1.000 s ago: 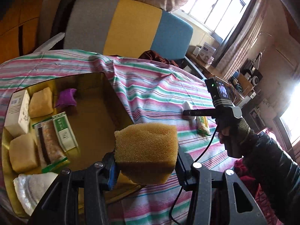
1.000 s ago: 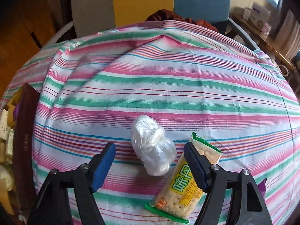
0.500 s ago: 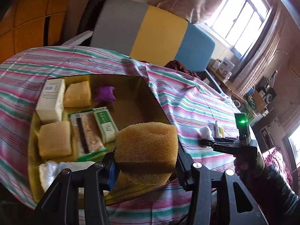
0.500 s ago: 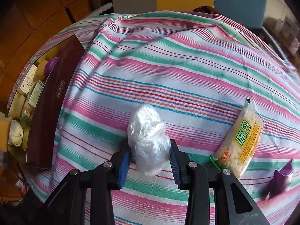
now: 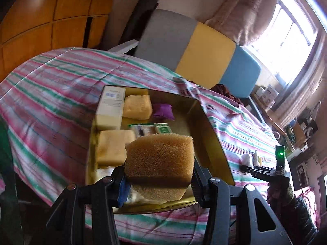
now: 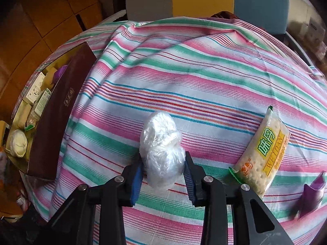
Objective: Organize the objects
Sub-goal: 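Lower the yellow sponge into the gold box and open the left tool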
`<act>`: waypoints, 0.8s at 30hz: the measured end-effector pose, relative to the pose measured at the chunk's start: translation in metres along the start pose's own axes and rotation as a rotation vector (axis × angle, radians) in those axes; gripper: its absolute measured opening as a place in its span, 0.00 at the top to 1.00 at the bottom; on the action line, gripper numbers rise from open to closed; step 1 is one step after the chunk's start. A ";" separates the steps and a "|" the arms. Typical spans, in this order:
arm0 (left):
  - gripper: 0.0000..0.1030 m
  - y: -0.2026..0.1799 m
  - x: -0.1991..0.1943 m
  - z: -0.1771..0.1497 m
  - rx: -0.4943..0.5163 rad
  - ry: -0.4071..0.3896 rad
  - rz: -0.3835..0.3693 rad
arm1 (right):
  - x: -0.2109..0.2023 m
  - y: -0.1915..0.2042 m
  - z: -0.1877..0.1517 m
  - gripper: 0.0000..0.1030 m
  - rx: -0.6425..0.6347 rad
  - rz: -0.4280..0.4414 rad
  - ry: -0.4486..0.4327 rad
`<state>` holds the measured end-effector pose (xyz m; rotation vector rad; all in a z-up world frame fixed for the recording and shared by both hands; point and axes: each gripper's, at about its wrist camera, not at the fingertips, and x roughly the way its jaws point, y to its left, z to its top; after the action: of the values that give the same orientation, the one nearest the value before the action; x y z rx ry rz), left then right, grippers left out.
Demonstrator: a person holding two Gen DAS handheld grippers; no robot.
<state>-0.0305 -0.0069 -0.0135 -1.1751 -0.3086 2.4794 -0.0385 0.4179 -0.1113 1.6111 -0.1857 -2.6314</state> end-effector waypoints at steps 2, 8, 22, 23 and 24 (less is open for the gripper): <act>0.52 -0.013 0.008 0.001 0.047 0.015 -0.015 | -0.001 0.000 -0.001 0.64 -0.003 -0.002 -0.001; 0.52 -0.045 0.047 -0.013 0.147 0.112 -0.051 | 0.000 0.002 -0.001 0.64 -0.007 -0.007 -0.004; 0.50 -0.041 0.087 -0.022 0.188 0.220 0.068 | -0.002 0.003 0.000 0.64 -0.014 -0.013 -0.003; 0.50 -0.040 0.087 -0.022 0.181 0.219 0.067 | -0.001 0.003 -0.001 0.64 -0.014 -0.014 -0.004; 0.49 -0.040 0.087 -0.022 0.179 0.216 0.071 | -0.001 0.003 -0.001 0.64 -0.014 -0.013 -0.004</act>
<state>-0.0541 0.0668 -0.0733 -1.3811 0.0149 2.3534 -0.0373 0.4149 -0.1100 1.6089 -0.1570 -2.6399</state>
